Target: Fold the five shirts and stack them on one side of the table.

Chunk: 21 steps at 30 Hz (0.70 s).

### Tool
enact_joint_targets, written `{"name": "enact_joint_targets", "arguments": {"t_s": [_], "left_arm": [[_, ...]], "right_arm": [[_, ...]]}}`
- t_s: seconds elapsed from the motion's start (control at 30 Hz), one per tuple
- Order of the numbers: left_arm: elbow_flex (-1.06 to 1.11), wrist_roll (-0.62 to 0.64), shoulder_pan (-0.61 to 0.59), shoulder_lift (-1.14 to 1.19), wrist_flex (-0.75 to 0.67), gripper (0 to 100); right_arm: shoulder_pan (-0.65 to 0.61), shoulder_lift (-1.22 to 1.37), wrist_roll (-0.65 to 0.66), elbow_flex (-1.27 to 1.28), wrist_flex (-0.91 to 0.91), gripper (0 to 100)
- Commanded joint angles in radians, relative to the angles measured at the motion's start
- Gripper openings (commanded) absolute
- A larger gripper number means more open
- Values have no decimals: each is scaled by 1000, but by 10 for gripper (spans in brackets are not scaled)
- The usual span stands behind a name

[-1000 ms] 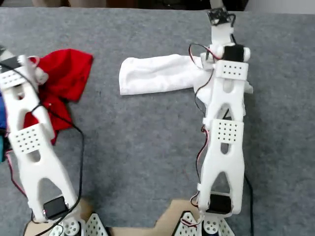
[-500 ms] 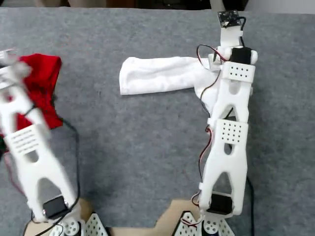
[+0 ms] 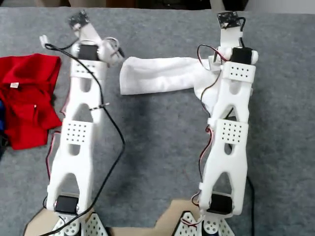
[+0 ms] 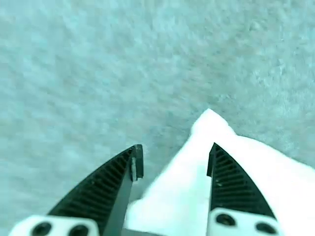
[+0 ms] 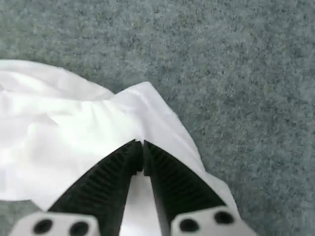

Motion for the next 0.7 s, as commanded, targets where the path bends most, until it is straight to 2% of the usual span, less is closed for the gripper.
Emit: {"name": "enact_joint_targets", "arguments": {"t_s": [0.0,0.13,0.2,0.3,0.33,0.5,0.67], "left_arm": [[-11,137,49,22,-60,221],[-20,133,34,96,-20,195],[-21,121,6,105,60,125],[-21,0,-54,110,215,12],[-17,-34,-77,113,267,27],[57,-135,-235,67,269,19],[163,-216,-267,-70,269,19]], "right_arm": [[-59,-97,-6,-44,34,6],[-82,-101,26,-45,46,5],[-82,-117,28,-47,63,5],[-82,-196,69,-45,117,5],[-82,-228,80,-45,138,5],[-73,-400,135,-45,233,5],[-44,-493,207,-28,258,5]]}}
